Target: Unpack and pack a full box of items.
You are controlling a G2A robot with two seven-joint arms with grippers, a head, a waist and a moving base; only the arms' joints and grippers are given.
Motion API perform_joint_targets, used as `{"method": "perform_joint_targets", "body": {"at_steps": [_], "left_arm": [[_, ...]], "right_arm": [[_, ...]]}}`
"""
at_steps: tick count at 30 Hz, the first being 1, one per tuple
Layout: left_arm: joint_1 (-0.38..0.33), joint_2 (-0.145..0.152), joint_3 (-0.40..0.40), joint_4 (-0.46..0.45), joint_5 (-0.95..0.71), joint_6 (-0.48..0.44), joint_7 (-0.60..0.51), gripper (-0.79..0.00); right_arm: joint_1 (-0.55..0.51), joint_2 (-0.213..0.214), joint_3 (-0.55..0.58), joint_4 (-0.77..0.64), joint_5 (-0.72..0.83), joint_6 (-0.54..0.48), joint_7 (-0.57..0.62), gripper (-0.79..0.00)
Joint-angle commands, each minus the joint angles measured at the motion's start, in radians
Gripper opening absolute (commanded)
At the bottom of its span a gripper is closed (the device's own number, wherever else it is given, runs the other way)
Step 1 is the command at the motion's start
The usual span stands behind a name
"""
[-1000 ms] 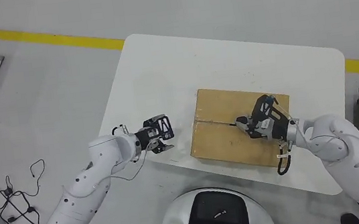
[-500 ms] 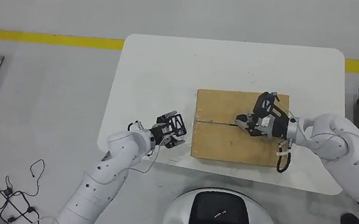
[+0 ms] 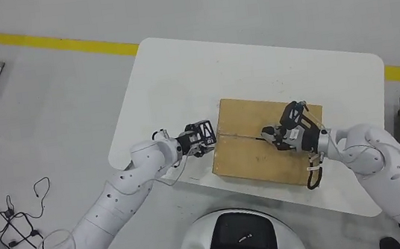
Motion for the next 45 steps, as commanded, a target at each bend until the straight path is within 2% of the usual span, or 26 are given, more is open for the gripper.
{"method": "perform_joint_targets", "body": {"at_steps": [1, 11, 20, 22, 23, 25, 27, 28, 29, 32, 40, 45], "left_arm": [[0.003, 0.0, -0.009, 0.001, -0.007, 0.012, 0.005, -0.785], [0.046, 0.013, -0.076, -0.05, 0.002, 0.034, 0.013, -0.785], [0.117, 0.034, -0.148, -0.173, 0.073, 0.07, -0.034, -0.785], [0.137, 0.037, -0.164, -0.205, 0.077, 0.07, -0.041, -0.751], [0.145, 0.039, -0.173, -0.221, 0.078, 0.074, -0.045, -0.696], [0.16, 0.042, -0.187, -0.253, 0.087, 0.075, -0.049, -0.523], [0.172, 0.045, -0.202, -0.277, 0.089, 0.077, -0.053, -0.508], [0.178, 0.046, -0.207, -0.288, 0.09, 0.076, -0.054, -0.422], [0.182, 0.046, -0.214, -0.299, 0.085, 0.077, -0.054, -0.403], [0.192, 0.048, -0.231, -0.334, 0.08, 0.078, -0.054, -0.434], [0.193, 0.043, -0.23, -0.382, 0.1, 0.113, -0.047, -0.428], [0.191, 0.039, -0.237, -0.419, 0.085, 0.123, -0.043, -0.397]], "right_arm": [[0.001, -0.001, -0.001, 0.003, 0.001, -0.001, 0.002, -0.785], [0.004, -0.007, -0.004, 0.009, 0.008, 0.0, 0.011, -0.785], [0.002, -0.011, -0.004, 0.008, 0.024, 0.019, 0.029, -0.785], [0.003, -0.012, -0.006, 0.01, 0.027, 0.024, 0.036, -0.785], [0.004, -0.013, -0.006, 0.01, 0.028, 0.025, 0.038, -0.785], [0.005, -0.014, -0.008, 0.01, 0.028, 0.027, 0.042, -0.785], [0.005, -0.015, -0.009, 0.009, 0.029, 0.028, 0.044, -0.785], [0.005, -0.016, -0.009, 0.009, 0.03, 0.028, 0.047, -0.785], [0.005, -0.016, -0.009, 0.008, 0.031, 0.029, 0.049, -0.785], [0.004, -0.017, -0.008, 0.006, 0.031, 0.029, 0.055, -0.785], [-0.001, -0.019, -0.007, 0.003, 0.029, 0.025, 0.06, -0.785], [-0.008, -0.017, 0.004, 0.0, 0.025, 0.024, 0.06, -0.785]]}}
